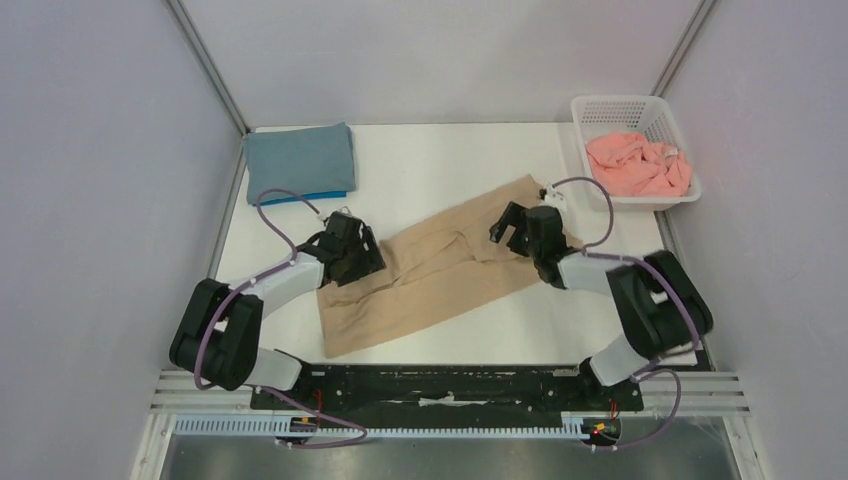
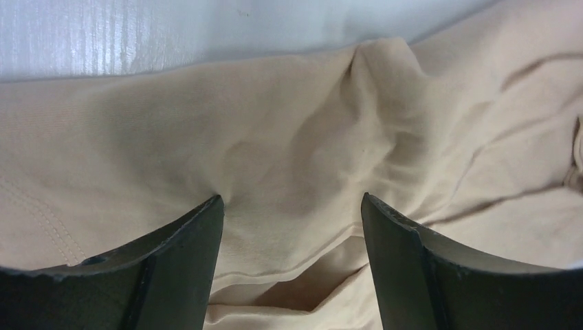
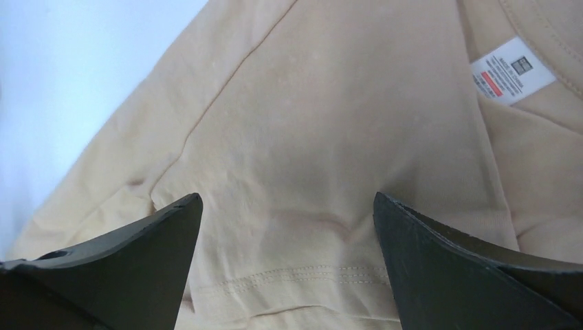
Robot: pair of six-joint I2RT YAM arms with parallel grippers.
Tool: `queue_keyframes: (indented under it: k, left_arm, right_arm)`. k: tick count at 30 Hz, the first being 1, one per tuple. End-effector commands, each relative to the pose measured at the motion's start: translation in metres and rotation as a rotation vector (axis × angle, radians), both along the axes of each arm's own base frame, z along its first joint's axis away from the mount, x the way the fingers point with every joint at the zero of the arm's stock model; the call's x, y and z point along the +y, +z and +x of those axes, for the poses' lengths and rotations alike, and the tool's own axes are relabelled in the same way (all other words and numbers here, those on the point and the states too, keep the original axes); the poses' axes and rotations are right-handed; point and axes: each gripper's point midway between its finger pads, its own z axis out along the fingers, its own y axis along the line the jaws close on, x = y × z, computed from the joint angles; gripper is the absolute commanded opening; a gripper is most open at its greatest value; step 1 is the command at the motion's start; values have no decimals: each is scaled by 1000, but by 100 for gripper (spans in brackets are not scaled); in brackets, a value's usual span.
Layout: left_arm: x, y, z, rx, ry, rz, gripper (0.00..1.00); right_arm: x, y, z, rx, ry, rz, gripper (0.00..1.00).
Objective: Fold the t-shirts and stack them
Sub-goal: Rotate the tshirt 90 degrees
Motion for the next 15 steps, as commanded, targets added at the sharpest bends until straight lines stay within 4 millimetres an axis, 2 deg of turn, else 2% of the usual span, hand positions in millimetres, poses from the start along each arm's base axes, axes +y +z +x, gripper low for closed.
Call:
queue_keyframes:
  k: [1,2,3,5,9,11,15]
  left_arm:
    - [-17,-15,-24,46,30,-92,79]
    - [-22,-14,-27,44,31,-108,79]
    - [-29,-13,-33,47,33,-126,79]
    - [-40,-10,-43,52,43,-165,78]
    - [-66,-3,-68,27,61,-257,78]
    - [-75,3,-74,-15,73,-277,78]
    - [-94,5,-83,-54,75,-305,79]
  right_arm:
    - [54,4,67,-70,235,121,98]
    - [64,-6,81,-48,288,114,98]
    - [75,-5,99,-49,334,115,98]
    - [81,-24,129,-10,344,86,98]
    - [93,-36,182,-3,329,87,98]
    - [104,-31,207,-25,332,120,98]
    - [129,-24,240,-67,367,214,98]
